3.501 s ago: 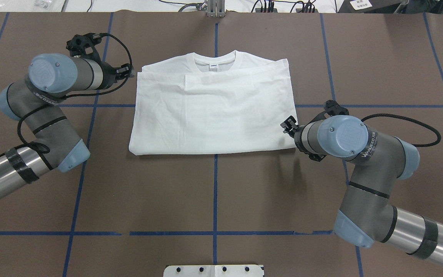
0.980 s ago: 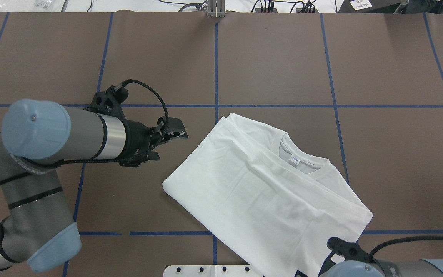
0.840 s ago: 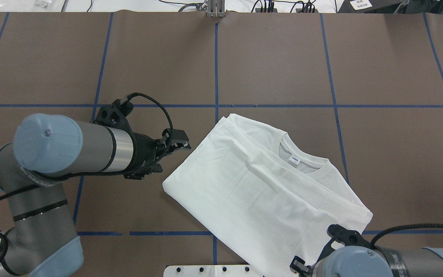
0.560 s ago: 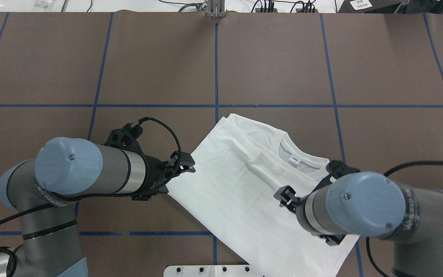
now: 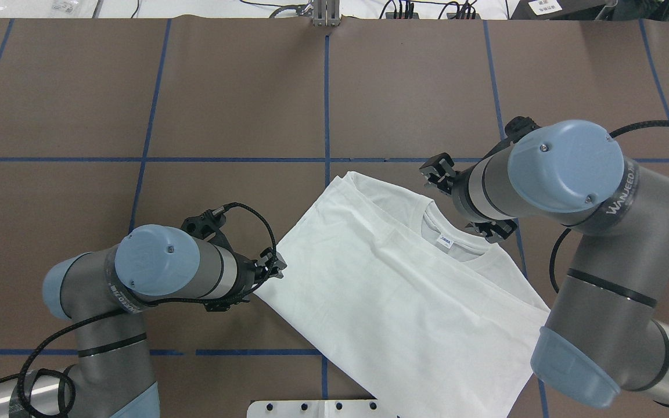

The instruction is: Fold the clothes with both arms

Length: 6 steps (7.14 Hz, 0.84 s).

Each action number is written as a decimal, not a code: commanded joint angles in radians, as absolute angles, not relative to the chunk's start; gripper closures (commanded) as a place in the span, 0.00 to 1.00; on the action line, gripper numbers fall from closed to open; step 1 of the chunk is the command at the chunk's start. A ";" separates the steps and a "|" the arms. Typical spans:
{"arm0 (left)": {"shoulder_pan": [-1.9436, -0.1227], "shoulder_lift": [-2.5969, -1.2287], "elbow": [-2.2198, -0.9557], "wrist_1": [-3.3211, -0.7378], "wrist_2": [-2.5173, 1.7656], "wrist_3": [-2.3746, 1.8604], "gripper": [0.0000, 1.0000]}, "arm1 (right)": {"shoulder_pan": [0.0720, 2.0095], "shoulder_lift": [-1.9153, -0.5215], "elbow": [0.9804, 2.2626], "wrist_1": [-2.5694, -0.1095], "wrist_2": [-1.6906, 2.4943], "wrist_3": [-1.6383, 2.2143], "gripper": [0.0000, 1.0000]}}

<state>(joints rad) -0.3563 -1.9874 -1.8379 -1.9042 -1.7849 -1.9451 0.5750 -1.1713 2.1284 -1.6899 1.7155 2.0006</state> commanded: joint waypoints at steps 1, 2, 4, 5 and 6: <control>-0.348 -1.988 -1.809 -1.904 -1.784 -1.945 0.38 | 0.595 -1.164 2.103 -1.663 1.713 1.997 0.00; -0.345 -1.979 -1.807 -1.905 -1.783 -1.945 0.44 | 0.595 -1.163 2.102 -1.660 1.715 1.997 0.00; -0.345 -1.980 -1.807 -1.904 -1.761 -1.938 0.93 | 0.595 -1.163 2.102 -1.657 1.713 2.003 0.00; -0.351 -1.980 -1.806 -1.905 -1.755 -1.933 1.00 | 0.595 -1.163 2.102 -1.657 1.713 2.003 0.00; -0.370 -1.980 -1.805 -1.905 -1.746 -1.869 1.00 | 0.594 -1.163 2.094 -1.655 1.713 2.002 0.00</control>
<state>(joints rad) -0.3535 -1.9807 -1.8062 -1.9047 -1.7574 -1.9206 0.5949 -1.1629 2.0997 -1.6565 1.7136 2.0028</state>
